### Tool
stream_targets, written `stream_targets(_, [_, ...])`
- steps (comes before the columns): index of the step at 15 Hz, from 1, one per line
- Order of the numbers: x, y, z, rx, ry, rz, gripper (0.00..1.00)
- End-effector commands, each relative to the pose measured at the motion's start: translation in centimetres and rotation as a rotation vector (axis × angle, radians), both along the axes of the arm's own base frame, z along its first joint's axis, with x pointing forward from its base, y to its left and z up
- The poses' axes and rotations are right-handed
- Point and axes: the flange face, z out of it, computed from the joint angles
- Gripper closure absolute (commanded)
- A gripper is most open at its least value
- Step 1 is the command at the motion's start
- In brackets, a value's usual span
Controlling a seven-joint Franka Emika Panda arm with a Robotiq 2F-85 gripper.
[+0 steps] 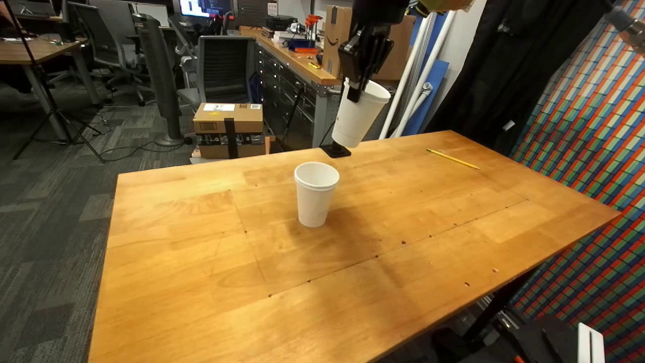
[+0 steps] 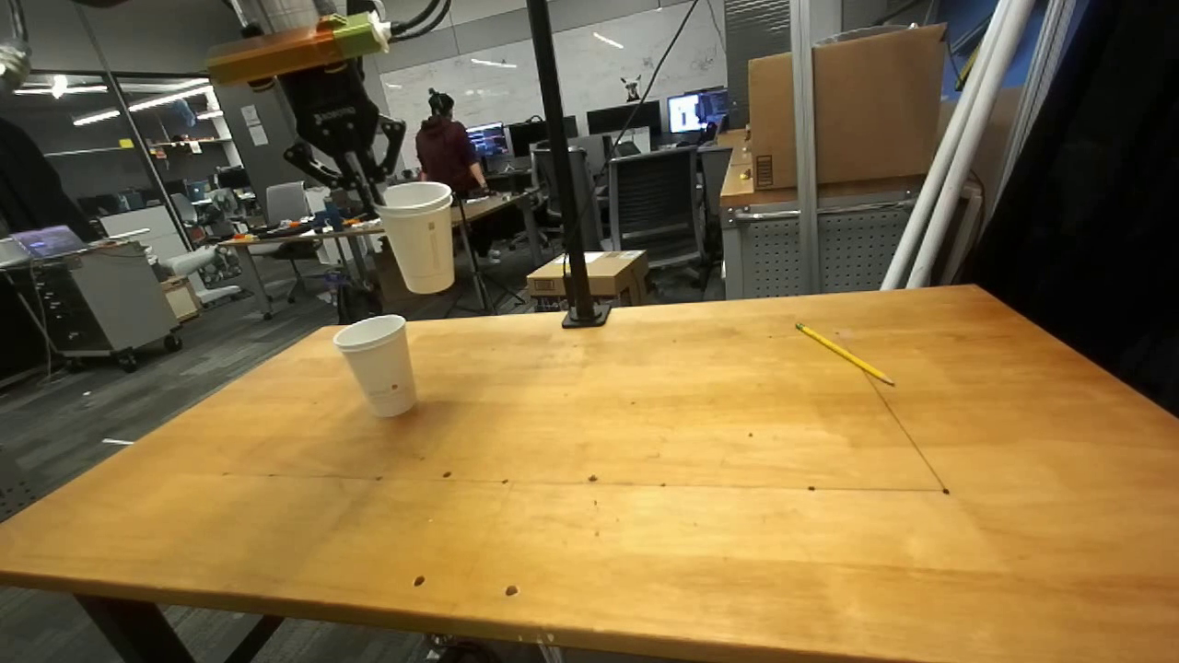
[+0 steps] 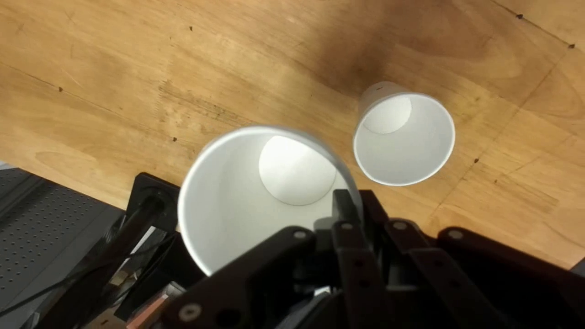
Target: Stack the cups
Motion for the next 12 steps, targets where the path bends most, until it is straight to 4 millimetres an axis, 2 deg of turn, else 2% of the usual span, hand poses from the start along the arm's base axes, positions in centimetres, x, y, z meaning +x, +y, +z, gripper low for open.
stream_targets(1, [-0.7,1.8,0.6,-0.009,-0.017,0.057,1.00])
stream_targets(7, [-1.9,5.5,0.3,-0.040,-0.017,0.132,1.00])
stream_targets(12, [-2.7,7.1,0.0,-0.079,-0.029,0.157,1.00])
